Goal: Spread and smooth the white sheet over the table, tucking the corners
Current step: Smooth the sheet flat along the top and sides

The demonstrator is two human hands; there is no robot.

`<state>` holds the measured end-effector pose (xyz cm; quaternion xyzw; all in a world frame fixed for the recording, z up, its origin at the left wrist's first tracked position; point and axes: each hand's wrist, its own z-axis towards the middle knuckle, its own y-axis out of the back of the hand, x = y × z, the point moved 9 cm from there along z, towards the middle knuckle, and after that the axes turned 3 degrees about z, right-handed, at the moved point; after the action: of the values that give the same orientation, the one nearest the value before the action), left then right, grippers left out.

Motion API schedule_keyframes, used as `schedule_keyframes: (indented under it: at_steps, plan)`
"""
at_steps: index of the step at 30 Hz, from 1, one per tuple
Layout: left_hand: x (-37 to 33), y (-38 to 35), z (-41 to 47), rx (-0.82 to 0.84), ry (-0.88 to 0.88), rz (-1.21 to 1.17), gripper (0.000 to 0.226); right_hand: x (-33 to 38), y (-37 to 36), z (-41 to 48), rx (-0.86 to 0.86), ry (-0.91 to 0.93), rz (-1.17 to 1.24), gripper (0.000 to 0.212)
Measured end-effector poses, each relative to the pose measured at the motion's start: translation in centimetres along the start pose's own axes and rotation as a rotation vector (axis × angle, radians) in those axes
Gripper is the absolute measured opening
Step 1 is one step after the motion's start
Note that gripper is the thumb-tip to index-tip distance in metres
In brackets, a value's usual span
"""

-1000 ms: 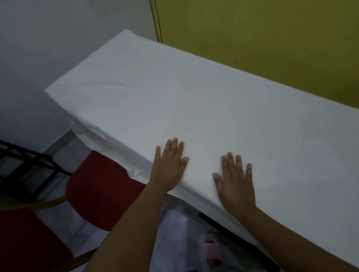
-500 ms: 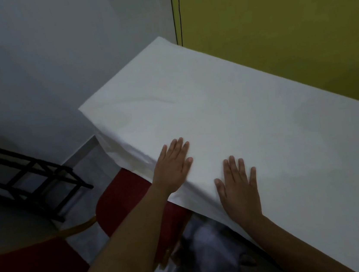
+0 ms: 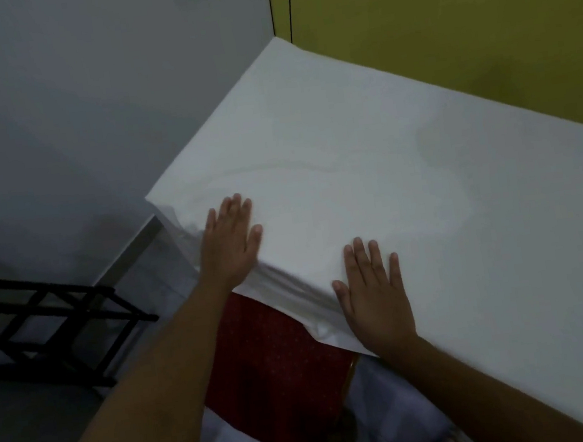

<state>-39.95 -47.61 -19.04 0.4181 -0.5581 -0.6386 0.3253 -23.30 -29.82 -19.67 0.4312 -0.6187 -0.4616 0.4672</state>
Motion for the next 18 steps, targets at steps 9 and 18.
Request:
schedule_keyframes:
  at_steps: [9,18]
  plan:
    - [9.5,2.0,1.7,-0.047,0.376,-0.059,0.057,9.0,-0.4,2.6,0.063,0.311,0.106,0.056]
    - [0.0,0.5,12.2,0.061,-0.005,0.070,0.054,-5.3,6.0,14.3,-0.131,-0.162,0.142,0.054]
